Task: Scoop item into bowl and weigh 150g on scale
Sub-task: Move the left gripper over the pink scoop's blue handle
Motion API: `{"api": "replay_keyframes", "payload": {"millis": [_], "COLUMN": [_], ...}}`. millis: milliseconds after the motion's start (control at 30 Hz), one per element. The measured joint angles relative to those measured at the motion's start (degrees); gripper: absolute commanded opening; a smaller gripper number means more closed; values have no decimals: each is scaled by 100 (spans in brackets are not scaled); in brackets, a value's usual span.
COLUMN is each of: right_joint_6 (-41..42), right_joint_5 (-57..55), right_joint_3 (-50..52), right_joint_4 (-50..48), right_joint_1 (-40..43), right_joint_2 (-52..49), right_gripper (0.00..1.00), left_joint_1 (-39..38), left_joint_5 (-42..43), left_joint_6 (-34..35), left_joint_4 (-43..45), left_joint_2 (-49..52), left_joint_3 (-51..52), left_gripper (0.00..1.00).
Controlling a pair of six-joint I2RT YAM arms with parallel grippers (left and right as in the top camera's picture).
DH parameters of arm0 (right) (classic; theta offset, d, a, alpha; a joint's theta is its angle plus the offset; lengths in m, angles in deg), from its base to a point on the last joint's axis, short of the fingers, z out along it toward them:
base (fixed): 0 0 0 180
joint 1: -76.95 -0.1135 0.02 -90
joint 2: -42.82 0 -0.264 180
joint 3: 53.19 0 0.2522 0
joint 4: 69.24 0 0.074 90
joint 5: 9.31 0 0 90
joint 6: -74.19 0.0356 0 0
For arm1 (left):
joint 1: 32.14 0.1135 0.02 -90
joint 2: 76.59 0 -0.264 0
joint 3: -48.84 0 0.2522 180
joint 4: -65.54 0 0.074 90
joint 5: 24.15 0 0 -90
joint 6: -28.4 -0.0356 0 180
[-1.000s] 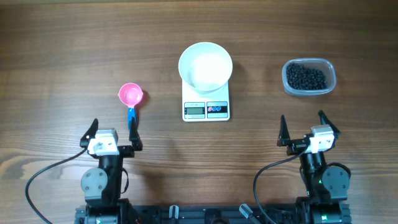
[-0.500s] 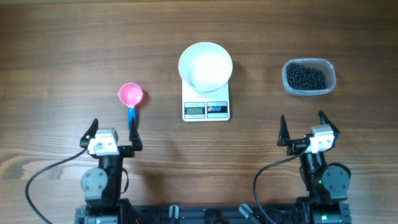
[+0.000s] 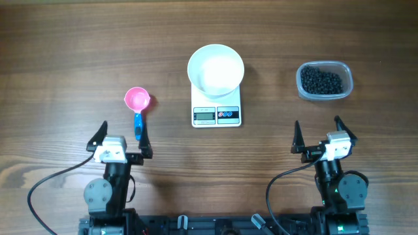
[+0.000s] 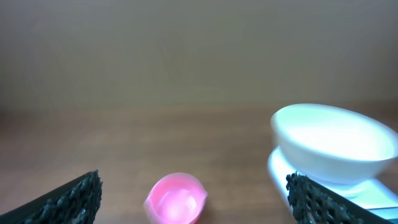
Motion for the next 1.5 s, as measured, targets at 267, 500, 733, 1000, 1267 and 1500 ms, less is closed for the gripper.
{"api": "replay_keyframes", "payload": {"millis": [267,500,733,1000,1267,1500], "right_joint_6": [0,-2,-2,-2,-2,-2], "right_joint_5": [0,0,0,0,0,0], "right_joint_3": [0,0,2,4,4,4], "right_joint_4": [0,-2,0,2,2,2], "right_joint_1": [0,0,0,0,0,0], "right_joint_2": [0,0,4,11,11,11], "right_gripper": [100,100,100,100,100,100], "left_joint_1": [0,0,-2,-2,-4,-4], "left_joint_5": [1300,1572,1731,2457,3213,3174], "left_joint_6": [87,195,140,76,109,131], "left_joint_4": [1394,671,-984,-2177,-2098,-2090], "left_joint_2": [0,205,1840,4323,5322,5455], "left_joint_3": [-15,-802,-2870,-5040,-5143,-5143], "left_gripper": [100,100,100,100,100,100]}}
